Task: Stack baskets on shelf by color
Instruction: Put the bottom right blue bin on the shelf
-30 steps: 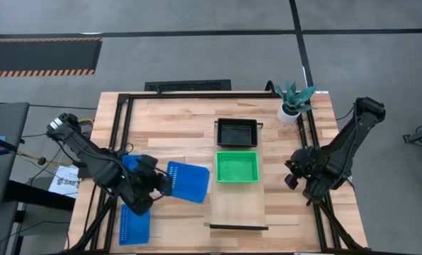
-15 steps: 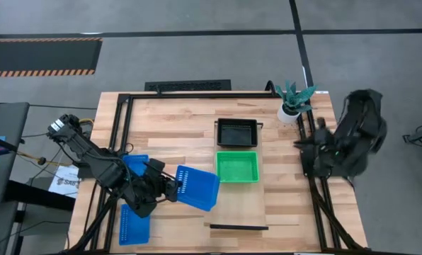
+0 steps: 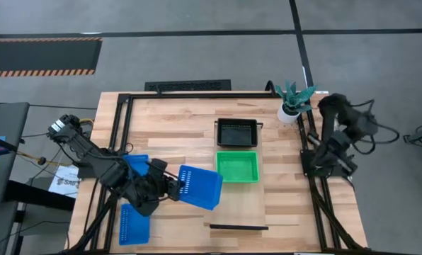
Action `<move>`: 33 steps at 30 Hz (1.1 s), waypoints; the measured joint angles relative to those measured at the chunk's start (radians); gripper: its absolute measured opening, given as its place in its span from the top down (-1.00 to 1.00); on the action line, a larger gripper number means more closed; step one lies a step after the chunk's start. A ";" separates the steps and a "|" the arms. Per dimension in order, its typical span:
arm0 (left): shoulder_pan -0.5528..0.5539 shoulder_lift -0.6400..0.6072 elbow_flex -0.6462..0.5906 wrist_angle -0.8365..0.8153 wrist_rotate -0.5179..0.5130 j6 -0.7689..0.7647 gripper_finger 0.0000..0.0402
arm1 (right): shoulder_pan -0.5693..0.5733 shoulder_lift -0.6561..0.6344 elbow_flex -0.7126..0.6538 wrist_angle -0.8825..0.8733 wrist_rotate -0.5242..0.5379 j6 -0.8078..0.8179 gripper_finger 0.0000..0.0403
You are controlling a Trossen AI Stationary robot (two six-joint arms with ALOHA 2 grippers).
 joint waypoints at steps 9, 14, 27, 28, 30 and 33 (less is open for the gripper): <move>0.022 0.103 0.000 0.135 0.038 0.007 1.00 | 0.015 0.041 -0.180 0.203 -0.062 0.013 0.85; 0.037 0.188 0.010 0.305 0.044 -0.048 1.00 | 0.016 0.042 -0.216 0.234 -0.062 0.012 0.90; 0.066 0.404 0.302 0.172 0.077 -0.154 1.00 | 0.016 0.041 -0.215 0.242 -0.062 0.013 0.86; 0.070 0.415 0.310 0.159 0.088 -0.166 1.00 | 0.016 0.041 -0.215 0.242 -0.062 0.013 0.86; 0.080 0.437 0.320 0.157 0.127 -0.179 1.00 | 0.016 0.041 -0.215 0.241 -0.062 0.013 0.87; 0.095 0.462 0.321 0.161 0.205 -0.202 0.96 | 0.016 0.041 -0.215 0.239 -0.063 0.014 0.88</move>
